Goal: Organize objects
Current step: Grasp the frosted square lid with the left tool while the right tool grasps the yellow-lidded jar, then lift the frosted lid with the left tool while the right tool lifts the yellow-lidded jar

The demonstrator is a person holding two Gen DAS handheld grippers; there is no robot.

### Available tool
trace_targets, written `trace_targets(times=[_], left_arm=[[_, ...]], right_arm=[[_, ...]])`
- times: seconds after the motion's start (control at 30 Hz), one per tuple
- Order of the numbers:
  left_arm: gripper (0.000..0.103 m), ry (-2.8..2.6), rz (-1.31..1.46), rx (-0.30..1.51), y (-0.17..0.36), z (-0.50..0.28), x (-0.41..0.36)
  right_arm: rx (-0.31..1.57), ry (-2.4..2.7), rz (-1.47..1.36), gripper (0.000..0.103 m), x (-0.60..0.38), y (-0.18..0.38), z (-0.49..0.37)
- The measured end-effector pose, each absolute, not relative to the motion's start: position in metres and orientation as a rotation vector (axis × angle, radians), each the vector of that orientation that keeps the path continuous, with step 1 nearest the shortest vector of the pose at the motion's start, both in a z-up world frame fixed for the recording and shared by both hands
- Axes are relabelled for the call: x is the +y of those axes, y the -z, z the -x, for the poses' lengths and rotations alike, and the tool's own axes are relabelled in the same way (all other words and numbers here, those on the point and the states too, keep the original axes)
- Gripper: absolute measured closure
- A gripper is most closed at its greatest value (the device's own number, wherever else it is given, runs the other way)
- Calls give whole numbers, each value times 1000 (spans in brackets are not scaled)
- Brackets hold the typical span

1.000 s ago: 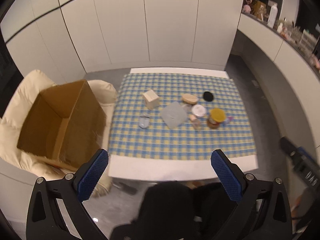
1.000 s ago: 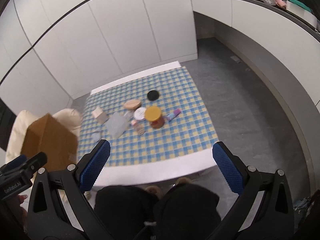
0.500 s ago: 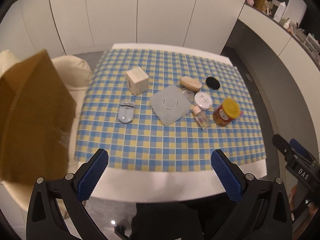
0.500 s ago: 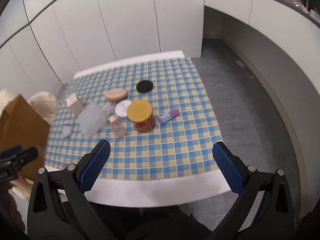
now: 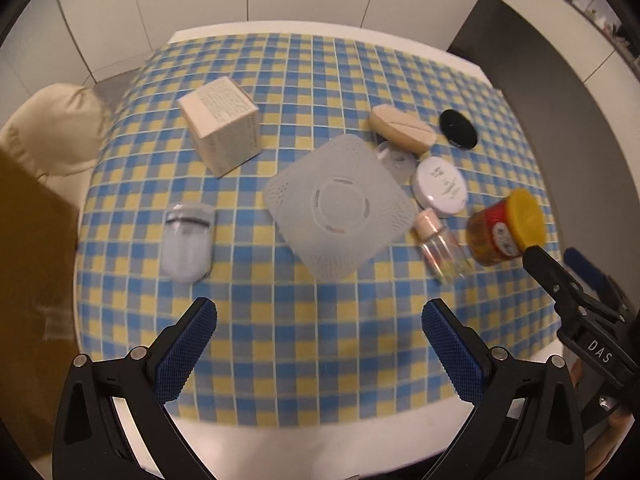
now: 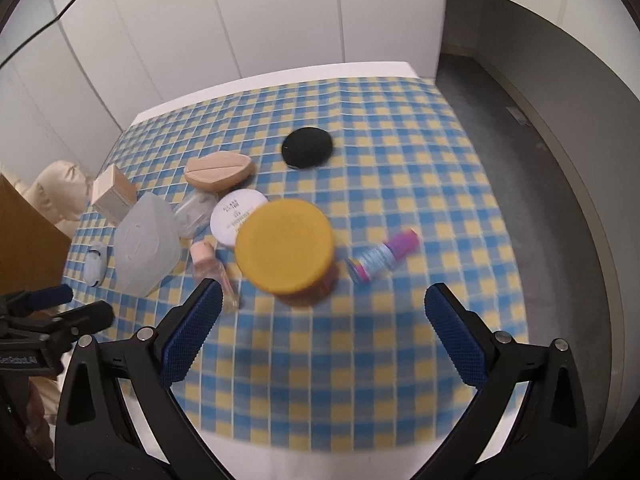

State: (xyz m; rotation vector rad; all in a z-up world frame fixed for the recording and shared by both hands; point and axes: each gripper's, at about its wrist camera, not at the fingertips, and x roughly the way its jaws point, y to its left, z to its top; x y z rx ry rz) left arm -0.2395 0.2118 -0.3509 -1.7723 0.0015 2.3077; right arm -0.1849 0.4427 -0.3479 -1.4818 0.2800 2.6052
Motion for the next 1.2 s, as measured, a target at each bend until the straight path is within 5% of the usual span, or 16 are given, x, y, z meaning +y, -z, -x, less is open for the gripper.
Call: trace_targets(times=[0.27,0.6,1.2], left_arm=[[1,-2274,1709,113,372,266,233],[2,-2199,1621,379,396,292,259],[2,-2389,1607,298,376,276,238]], right_arm=[[255,-2584,1531,10,435,376,210],[257,-2583,1585,44,438,397,209],[218,-2573,1559,46,433,391,212]])
